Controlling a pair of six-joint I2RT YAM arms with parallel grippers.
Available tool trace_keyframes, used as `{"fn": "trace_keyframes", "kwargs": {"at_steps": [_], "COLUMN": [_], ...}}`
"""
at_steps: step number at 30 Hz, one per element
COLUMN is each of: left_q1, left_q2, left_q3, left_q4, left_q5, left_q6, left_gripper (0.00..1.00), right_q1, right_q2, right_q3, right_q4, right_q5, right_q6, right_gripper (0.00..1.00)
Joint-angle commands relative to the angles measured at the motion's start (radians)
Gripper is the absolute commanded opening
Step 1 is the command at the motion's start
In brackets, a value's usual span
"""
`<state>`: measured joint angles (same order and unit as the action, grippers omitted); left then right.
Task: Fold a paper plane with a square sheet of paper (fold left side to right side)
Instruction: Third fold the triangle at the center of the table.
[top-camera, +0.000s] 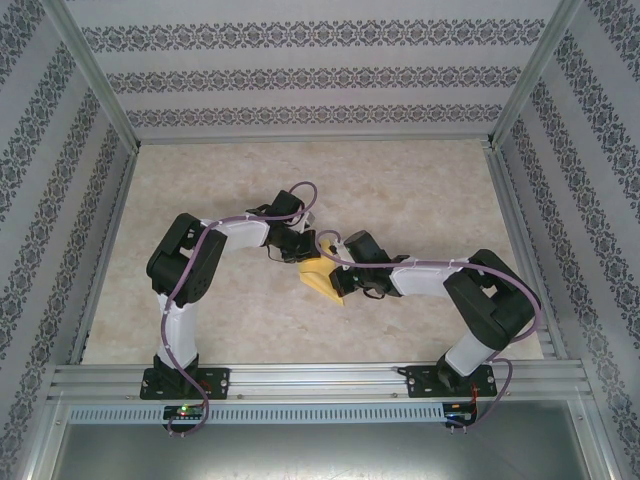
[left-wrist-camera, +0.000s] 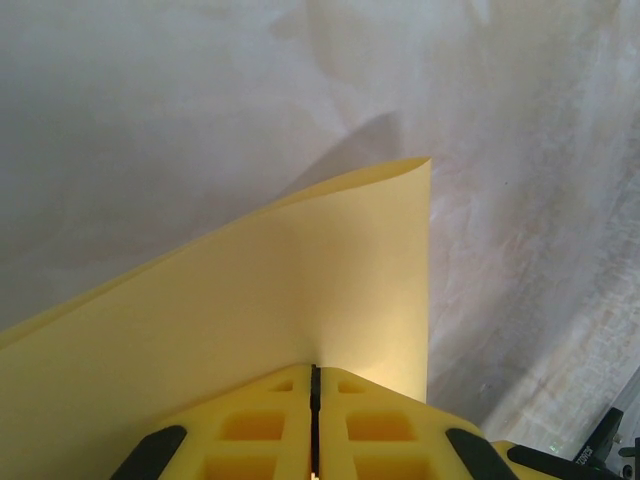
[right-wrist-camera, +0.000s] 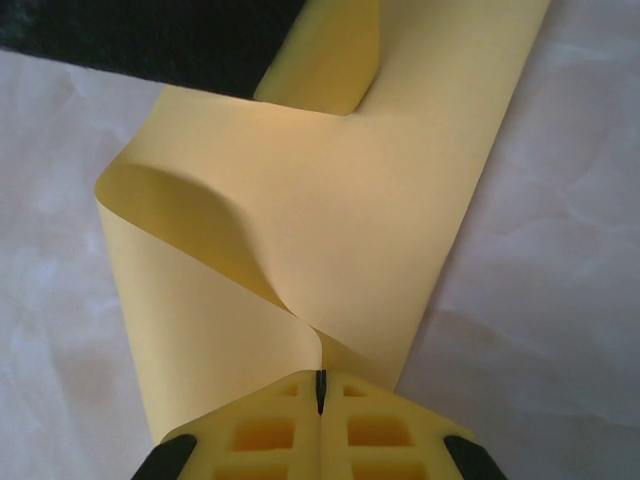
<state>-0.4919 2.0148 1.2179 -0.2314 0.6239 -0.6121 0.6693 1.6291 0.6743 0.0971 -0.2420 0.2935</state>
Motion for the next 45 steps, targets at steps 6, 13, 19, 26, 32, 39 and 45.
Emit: {"fn": "trace_keyframes", "kwargs": {"at_steps": [6,13,19,26,32,39,45], "left_q1": [-0.019,0.015,0.057,0.062,0.037,-0.021,-0.049], "left_q2": [-0.02,-0.042,-0.139,-0.349,-0.393,-0.333,-0.277], "left_q3": [0.048,0.193,0.139,-0.167,-0.32,-0.344,-0.343], "left_q4": [-0.078,-0.212,-0.216,0.026,0.233,0.302,0.311], "left_q5": [-0.026,-0.044,-0.077,0.028,0.136,0.139,0.121], "left_q6": [0.042,0.114,0.116,0.025,-0.09,-0.127,-0.122], "left_gripper": [0.21,0.34,0.24,0.1,0.1,0.1,0.09], "right_q1": [-0.002,0.001,0.003,0.004,0.005,0.01,0.012], "right_q2": [0.032,0.026,0.025,0.032,0.028,0.031,0.029], "right_q3": [0.005,-0.001,0.006,0.022,0.021,0.023,0.025], "right_q4": [-0.059,-0.085,-0.098,-0.118,-0.129,-0.132,-0.137], "right_q5": [0.005,-0.011,-0.01,-0.012,-0.009,-0.005,-0.004], "right_q6": [0.007,-0.001,-0.008,-0.02,-0.027,-0.022,-0.021], "right_gripper": [0.0,0.0,0.0,0.0,0.0,0.0,0.0]}}
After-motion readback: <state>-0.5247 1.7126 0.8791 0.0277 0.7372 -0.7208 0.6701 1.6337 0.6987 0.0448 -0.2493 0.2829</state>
